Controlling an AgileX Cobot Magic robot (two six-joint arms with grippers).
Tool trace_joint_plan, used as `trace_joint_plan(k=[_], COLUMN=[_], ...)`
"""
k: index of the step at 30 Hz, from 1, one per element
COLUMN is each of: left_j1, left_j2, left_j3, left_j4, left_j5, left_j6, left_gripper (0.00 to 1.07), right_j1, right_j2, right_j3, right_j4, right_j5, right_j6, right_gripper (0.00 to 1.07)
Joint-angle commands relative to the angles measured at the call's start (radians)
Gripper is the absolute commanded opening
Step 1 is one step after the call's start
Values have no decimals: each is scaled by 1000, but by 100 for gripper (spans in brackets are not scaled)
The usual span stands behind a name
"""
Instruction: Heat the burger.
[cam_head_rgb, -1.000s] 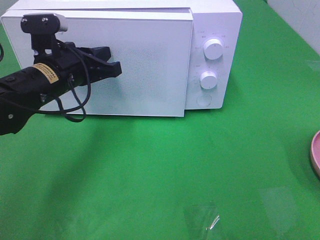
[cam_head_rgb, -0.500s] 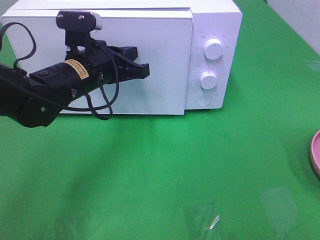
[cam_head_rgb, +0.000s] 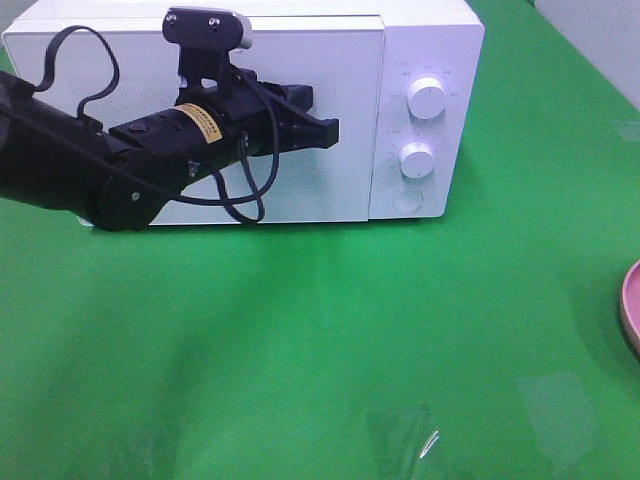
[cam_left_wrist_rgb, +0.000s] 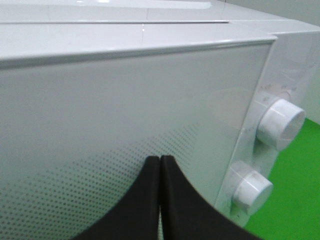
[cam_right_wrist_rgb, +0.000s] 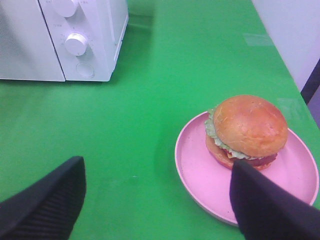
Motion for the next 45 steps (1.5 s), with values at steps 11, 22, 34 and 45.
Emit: trace_joint_plan(k=[11, 22, 34, 45], left_j1=[-15, -123, -180, -53], left_j2=[10, -156, -283, -347], left_j3=[-93, -93, -93, -97], left_j4=[-88, -8, -18, -70], left_j5=[108, 634, 1168, 1560], left_j6=[4, 3, -2, 1], left_gripper=[1, 101, 99, 99], right_j1=[-3, -3, -3, -3], right_j2=[-27, -27, -27, -27], right_j3=[0, 0, 0, 0], right_j4=[-3, -3, -3, -3], right_j5=[-11, -11, -11, -11], right_j6=[-8, -8, -6, -10], right_gripper=[76, 76, 76, 76])
